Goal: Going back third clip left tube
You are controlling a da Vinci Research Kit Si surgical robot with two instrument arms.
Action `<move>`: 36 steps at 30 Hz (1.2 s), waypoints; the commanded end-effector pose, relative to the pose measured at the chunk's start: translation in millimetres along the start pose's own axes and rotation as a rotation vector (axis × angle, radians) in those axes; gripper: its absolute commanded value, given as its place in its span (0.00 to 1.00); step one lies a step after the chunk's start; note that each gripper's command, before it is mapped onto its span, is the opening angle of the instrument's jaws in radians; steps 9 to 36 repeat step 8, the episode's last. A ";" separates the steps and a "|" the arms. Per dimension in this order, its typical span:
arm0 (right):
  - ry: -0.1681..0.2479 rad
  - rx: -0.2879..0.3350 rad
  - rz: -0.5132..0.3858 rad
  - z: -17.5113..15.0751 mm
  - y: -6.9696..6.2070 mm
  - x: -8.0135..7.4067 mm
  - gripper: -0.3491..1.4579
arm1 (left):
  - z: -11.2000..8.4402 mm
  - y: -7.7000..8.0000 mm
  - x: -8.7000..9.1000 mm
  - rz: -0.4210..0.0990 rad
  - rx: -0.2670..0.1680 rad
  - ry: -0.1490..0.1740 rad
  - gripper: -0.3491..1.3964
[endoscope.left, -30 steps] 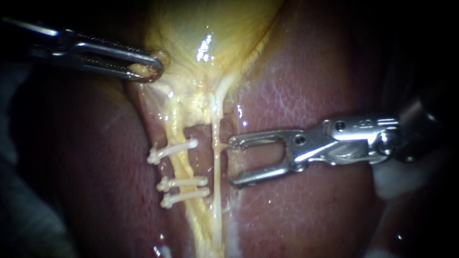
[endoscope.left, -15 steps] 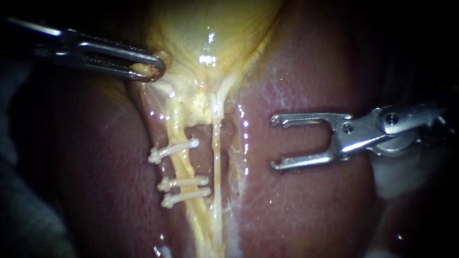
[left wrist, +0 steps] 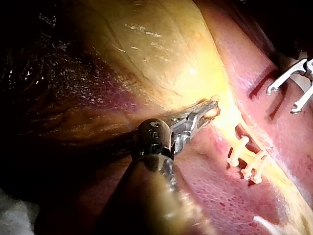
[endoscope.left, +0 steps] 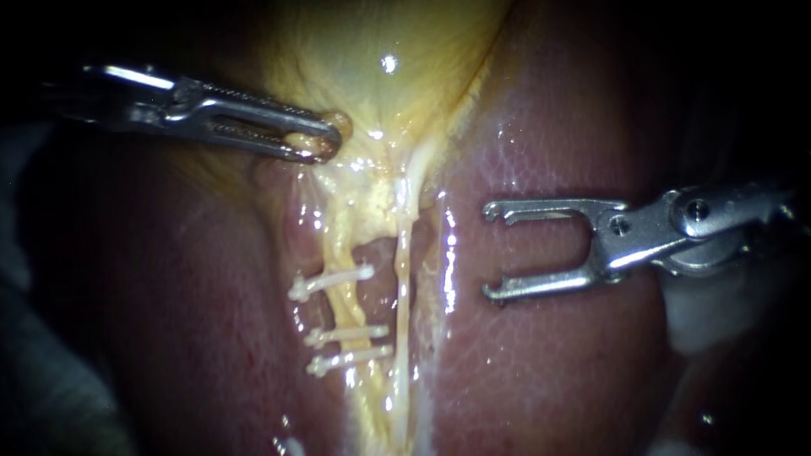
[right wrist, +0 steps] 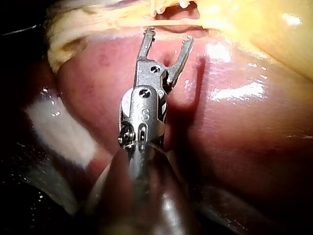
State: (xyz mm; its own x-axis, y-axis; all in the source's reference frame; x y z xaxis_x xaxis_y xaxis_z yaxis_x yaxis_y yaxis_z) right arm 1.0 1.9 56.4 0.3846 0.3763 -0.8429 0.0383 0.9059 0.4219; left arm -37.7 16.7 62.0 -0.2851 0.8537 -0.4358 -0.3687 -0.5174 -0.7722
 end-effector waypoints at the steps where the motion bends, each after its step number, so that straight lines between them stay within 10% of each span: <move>1: 0.000 0.002 0.000 0.0 0.0 0.0 0.47 | -0.1 0.0 0.1 0.000 0.000 0.000 0.00; 36: 0.004 0.016 0.000 0.3 -0.2 0.2 0.47 | -0.4 0.0 0.2 0.000 -0.003 -0.001 0.00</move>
